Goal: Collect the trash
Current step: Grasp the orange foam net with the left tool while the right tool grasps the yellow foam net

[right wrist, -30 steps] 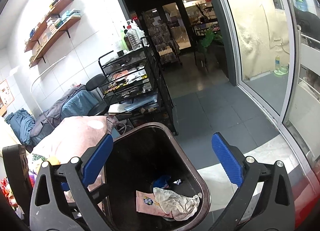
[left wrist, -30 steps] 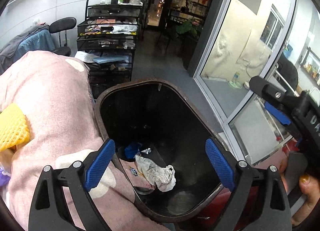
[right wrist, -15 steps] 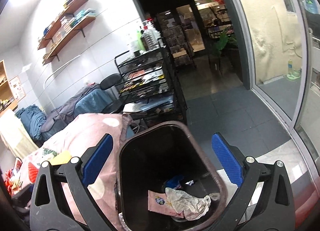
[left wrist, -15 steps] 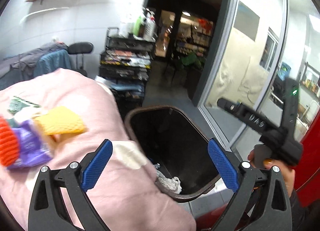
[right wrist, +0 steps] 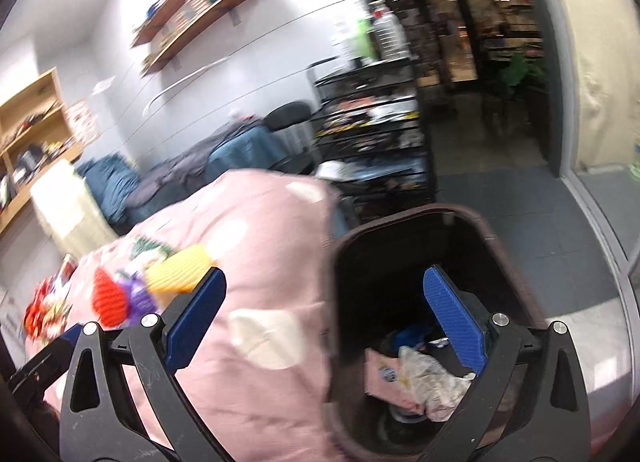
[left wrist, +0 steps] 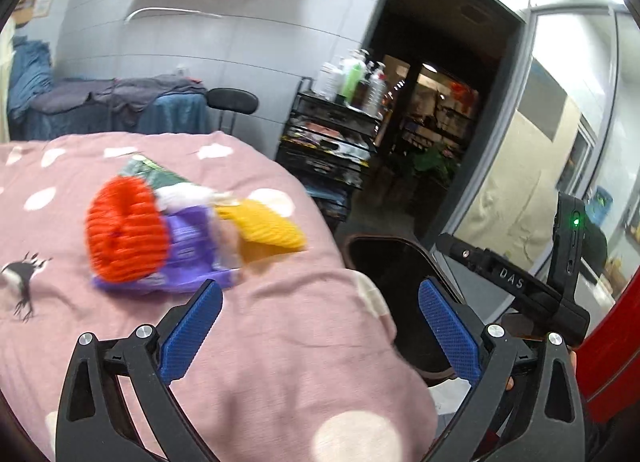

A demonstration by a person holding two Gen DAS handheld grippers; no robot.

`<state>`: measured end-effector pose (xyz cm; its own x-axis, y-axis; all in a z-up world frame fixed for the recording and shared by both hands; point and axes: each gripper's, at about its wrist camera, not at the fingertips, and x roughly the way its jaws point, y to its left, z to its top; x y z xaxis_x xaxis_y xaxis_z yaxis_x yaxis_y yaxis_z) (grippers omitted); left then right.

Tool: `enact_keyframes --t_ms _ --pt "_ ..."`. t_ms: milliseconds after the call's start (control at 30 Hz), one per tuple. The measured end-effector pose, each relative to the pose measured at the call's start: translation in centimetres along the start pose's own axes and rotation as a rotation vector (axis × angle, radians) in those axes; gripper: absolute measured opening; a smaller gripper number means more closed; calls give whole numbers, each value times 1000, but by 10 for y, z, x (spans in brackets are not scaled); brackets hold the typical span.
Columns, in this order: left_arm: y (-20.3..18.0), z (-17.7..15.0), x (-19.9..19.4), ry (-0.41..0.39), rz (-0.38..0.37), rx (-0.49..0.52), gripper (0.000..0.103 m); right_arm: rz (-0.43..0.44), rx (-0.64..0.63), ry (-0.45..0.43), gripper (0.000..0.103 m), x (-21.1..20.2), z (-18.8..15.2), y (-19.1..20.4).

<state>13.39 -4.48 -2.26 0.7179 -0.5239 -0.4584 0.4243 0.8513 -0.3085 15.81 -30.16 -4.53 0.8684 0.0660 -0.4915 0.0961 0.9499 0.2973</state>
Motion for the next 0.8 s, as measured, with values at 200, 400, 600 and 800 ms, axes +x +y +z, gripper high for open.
enact_keyframes --t_ms 200,400,600,800 --pt "30 -9 -23 -31 133 36 98 114 -138 101 97 28 -8 57" --pt "82 -14 -41 2 216 -44 98 155 -277 162 97 58 -12 102" --pt "116 -14 -47 25 250 -92 97 123 -405 210 97 91 -11 136" --pt "126 4 -27 50 198 -103 97 22 -587 252 81 120 -16 153"
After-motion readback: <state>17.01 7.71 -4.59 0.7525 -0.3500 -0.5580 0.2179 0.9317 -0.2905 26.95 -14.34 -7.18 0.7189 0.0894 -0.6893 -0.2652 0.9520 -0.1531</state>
